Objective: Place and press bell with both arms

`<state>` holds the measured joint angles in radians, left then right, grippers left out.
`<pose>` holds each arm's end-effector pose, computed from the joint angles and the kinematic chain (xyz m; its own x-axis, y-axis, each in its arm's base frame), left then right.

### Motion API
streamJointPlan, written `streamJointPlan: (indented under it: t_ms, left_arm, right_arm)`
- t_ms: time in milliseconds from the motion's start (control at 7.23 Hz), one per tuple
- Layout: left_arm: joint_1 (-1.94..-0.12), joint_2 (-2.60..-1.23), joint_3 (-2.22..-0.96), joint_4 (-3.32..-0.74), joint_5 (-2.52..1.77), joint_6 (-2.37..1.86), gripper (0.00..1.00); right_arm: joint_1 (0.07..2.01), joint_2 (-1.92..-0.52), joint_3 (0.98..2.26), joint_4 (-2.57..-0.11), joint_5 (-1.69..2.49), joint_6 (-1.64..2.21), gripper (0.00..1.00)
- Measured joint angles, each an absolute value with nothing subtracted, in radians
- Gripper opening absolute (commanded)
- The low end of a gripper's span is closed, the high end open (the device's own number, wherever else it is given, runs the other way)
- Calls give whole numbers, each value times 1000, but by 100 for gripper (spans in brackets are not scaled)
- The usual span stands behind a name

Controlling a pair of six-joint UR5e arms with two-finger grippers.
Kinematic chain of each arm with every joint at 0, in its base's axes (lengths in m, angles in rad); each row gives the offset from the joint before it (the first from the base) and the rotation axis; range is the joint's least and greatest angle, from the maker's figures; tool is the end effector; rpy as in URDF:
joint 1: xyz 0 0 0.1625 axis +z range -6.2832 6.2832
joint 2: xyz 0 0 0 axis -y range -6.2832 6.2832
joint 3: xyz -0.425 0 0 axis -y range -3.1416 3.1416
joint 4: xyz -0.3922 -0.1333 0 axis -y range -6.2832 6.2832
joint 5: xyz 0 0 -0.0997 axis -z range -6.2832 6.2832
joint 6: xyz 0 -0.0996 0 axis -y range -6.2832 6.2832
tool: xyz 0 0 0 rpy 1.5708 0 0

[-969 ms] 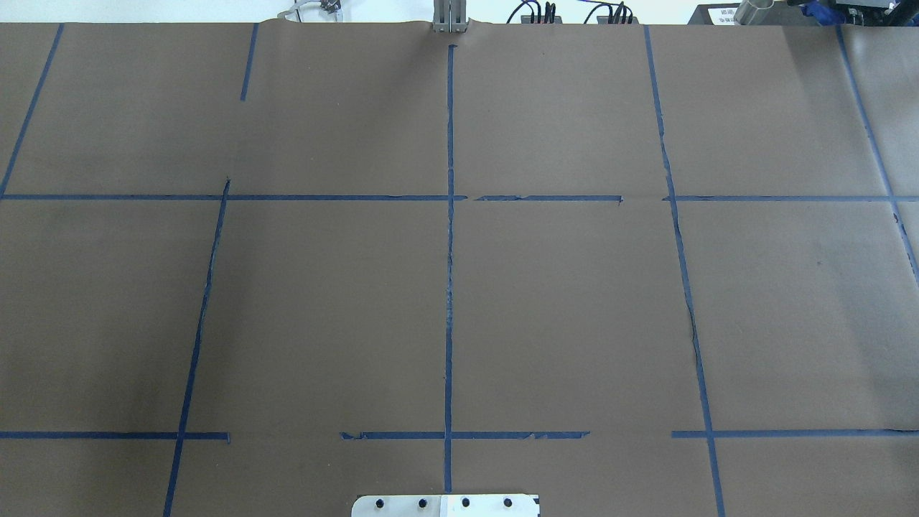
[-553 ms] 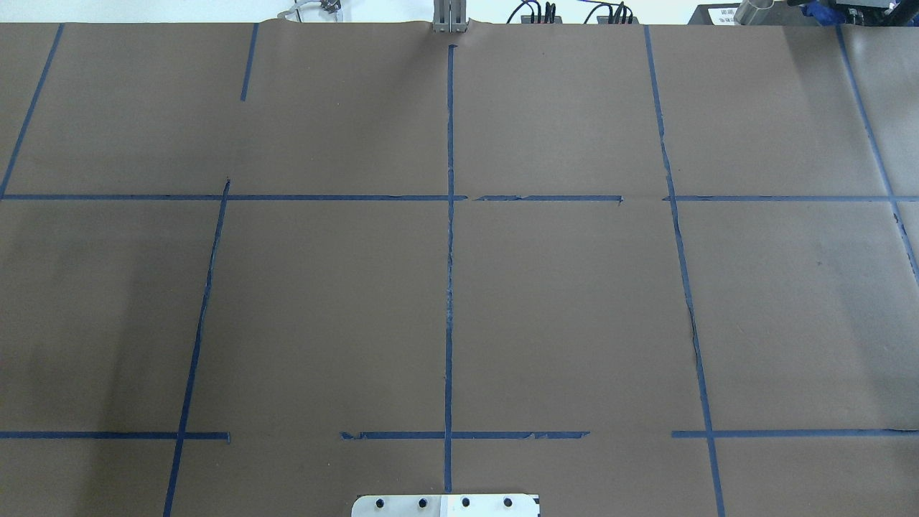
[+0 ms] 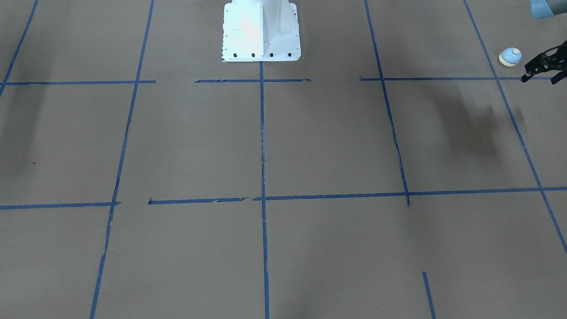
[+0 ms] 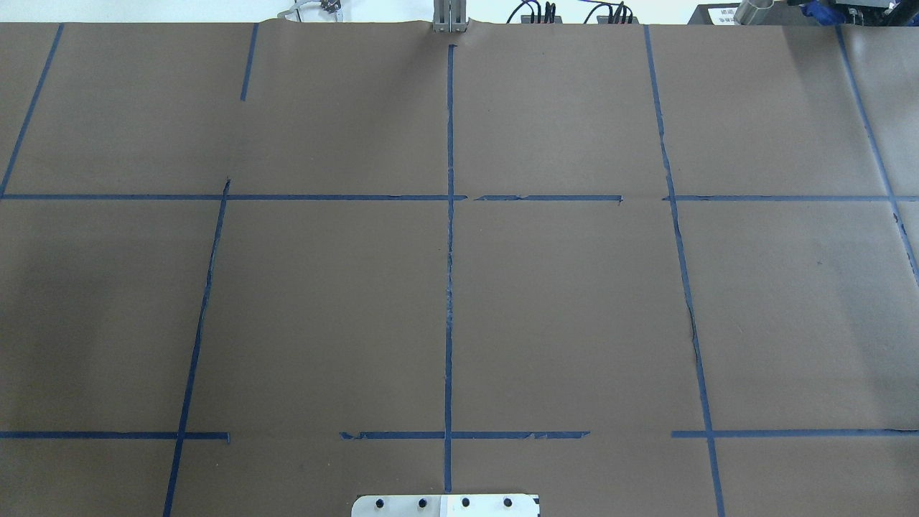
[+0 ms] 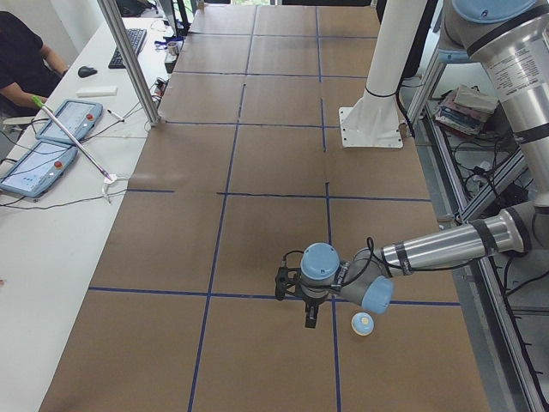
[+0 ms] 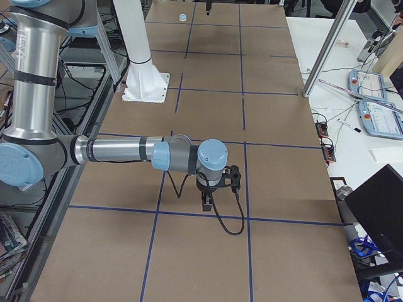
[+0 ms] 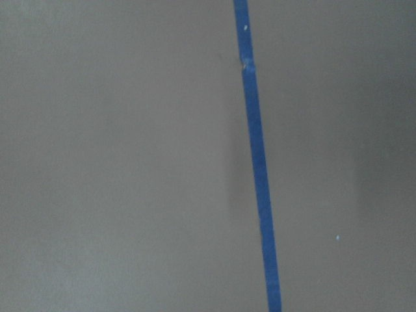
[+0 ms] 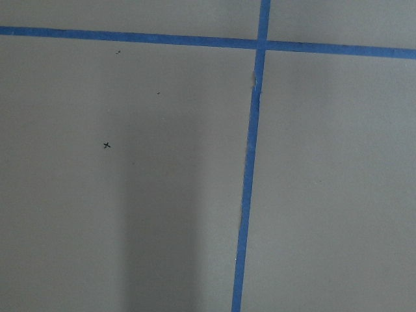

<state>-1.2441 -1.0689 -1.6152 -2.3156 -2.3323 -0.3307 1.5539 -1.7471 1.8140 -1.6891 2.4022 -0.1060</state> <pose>0.0234 -0.2702 0.7492 0.6890 0.0999 -0.7179 -0.0889 0.9946 0.0532 0.0527 -0.4139 0.6268 0.6688 -0.0792 0.7392 0.0881 0.9957 0.0270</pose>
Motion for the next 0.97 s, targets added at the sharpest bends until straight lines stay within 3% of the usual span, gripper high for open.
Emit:
streamJointPlan:
  t_ms: [415,969]
  left_arm:
    - [-1163,-975,-1604,-2386,-2366,-334,100]
    - [-986,-969,-1576,-2405,-2365,-409,100]
  right_arm:
    - [1554,-1747,1815,-1689,2405,-106,100]
    - [1552,-1747,1815,-1689,2412,-106,100]
